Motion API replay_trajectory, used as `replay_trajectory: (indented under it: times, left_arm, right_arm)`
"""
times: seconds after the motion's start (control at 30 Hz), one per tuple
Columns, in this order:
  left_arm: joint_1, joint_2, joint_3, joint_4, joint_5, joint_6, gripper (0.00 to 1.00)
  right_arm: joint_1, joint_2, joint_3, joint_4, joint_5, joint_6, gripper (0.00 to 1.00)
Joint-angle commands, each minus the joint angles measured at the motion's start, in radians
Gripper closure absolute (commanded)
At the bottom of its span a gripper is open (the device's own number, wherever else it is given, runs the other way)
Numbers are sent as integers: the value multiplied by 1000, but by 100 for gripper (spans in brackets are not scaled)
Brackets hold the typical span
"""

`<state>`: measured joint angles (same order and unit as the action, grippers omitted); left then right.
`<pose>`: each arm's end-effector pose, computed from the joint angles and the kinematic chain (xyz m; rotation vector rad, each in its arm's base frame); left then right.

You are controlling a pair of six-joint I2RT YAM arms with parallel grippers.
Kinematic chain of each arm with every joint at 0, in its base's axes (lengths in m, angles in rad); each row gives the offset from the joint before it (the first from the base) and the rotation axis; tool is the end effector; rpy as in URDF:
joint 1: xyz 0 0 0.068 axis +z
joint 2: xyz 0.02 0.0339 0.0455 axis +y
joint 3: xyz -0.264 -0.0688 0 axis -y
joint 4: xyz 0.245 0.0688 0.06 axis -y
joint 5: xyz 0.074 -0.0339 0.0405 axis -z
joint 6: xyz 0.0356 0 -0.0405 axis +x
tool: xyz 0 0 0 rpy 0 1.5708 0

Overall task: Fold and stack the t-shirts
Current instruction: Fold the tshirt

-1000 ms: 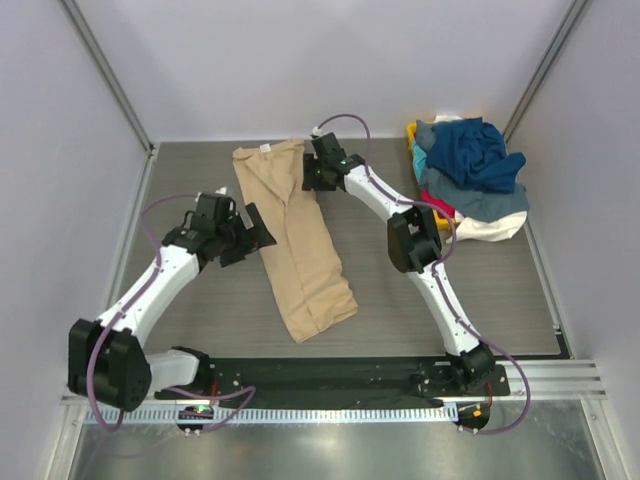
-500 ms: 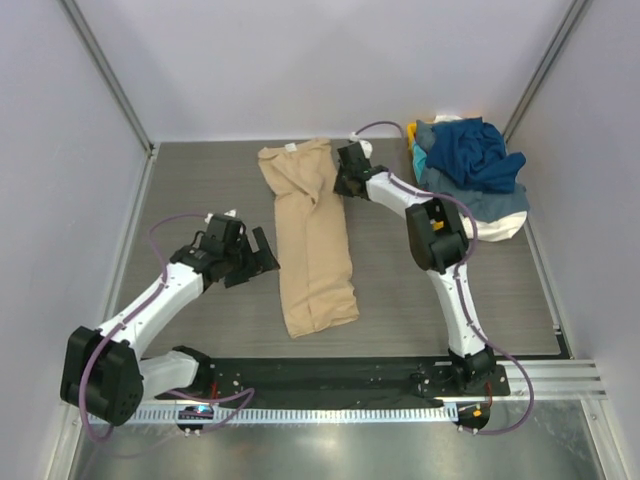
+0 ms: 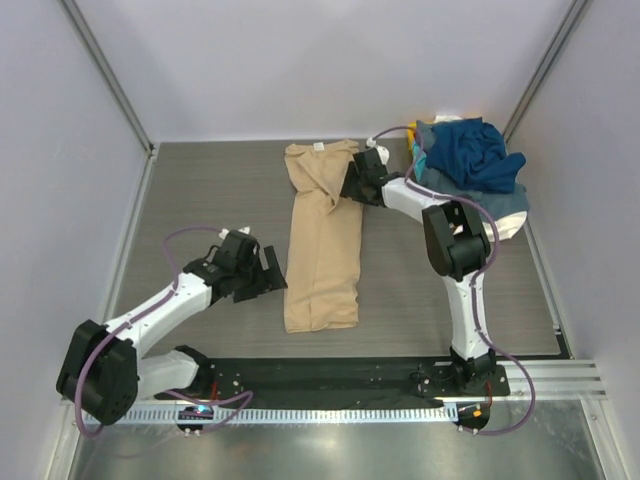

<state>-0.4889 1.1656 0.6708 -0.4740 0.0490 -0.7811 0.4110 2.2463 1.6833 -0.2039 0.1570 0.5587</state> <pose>0.1952 -0.1058 0.2023 -0.3636 2.6089 -0.5370 0.4632 0.1958 0.1638 0.2511 2.3321 0.3013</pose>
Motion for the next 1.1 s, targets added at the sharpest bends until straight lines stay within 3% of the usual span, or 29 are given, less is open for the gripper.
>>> replay_trajectory:
  times: [0.0,0.1,0.23,0.43,0.6,0.87,1.07]
  left_arm:
    - [-33,8,-48,106,17,-53,13]
    - [-77,34,-71,144,38,-79,16]
    - [-129,57,-118,192,41,-106,17]
    - [-151,51,-206,264,54,-142,20]
    - [-157,45,-255,296,81,-159,26]
    - [-180,-36,-326,298,88,-213,30]
    - [-183,-115,-373,282,84,-234,30]
  right_arm:
    - [-1,-177,-91,-69,10,-43,32]
    - [-3,-364,-278,-78,33,-7,31]
    - [38,-603,-637,-68,-45,61,31]
    - [245,-824,-1000,32,-125,190,34]
    - [429,-831,-1097,90,-85,297,36]
    - [508,-870,-1126,46,-19,377,41]
    - [549,-1053,-1226,-14,38,426,32]
